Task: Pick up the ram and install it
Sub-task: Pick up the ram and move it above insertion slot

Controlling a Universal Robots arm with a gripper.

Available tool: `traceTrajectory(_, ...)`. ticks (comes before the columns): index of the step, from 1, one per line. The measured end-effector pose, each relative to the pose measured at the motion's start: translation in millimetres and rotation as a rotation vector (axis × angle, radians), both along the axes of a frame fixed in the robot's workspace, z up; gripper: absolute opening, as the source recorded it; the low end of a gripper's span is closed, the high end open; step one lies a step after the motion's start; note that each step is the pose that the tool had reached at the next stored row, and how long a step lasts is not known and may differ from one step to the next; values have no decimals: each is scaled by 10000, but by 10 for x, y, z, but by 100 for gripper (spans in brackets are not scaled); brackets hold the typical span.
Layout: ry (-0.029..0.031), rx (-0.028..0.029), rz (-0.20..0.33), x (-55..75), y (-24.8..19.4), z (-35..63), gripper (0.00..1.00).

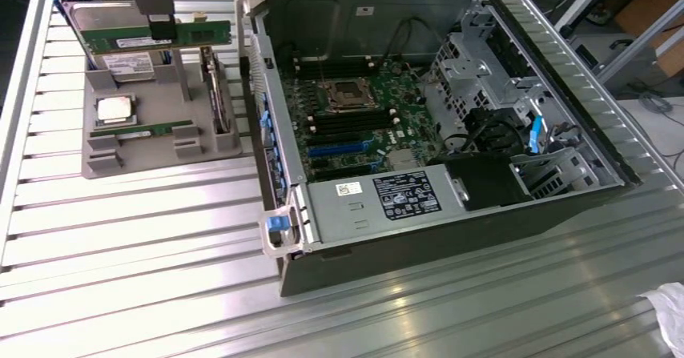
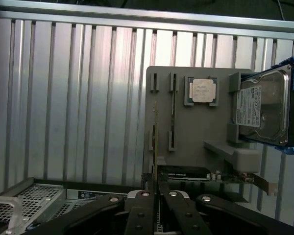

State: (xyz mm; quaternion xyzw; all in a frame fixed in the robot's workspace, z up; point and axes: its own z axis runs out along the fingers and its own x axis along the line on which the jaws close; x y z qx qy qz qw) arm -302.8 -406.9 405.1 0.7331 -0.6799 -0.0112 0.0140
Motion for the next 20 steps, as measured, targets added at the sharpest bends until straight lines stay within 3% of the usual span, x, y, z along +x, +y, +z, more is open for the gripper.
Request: traceTrajectory(20,0,0,0,152,0,0,13)
